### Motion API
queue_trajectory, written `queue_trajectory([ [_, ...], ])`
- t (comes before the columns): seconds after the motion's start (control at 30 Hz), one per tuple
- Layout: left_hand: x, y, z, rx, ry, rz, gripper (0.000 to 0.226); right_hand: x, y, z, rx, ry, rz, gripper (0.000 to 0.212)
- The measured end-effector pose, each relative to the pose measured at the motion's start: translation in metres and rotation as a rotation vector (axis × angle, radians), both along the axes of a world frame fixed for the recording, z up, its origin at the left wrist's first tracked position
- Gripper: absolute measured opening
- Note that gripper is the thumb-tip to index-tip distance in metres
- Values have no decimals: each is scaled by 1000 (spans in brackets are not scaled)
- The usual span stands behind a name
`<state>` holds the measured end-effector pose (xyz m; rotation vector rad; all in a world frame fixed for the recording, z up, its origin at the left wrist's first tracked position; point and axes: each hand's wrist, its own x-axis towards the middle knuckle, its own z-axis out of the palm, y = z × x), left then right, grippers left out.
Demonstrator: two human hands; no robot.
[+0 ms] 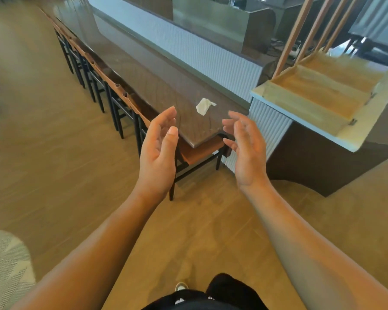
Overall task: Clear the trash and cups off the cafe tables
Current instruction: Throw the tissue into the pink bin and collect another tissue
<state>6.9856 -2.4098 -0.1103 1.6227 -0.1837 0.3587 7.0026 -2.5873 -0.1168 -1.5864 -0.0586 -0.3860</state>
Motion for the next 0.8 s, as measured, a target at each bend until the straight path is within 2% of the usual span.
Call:
queue_trajectory([
  [0.1, 47, 0, -5, -5, 1, -3, 57, 49, 0, -6, -8, 12, -20, 44],
  [0.53, 289, -35, -42, 14, 64, 107, 53, 313, -29, -57, 11, 72, 39, 46],
  [0.8, 416, -53, -64, -12, 111, 164, 55, 462, -50, -93, -68, 164, 75, 29],
])
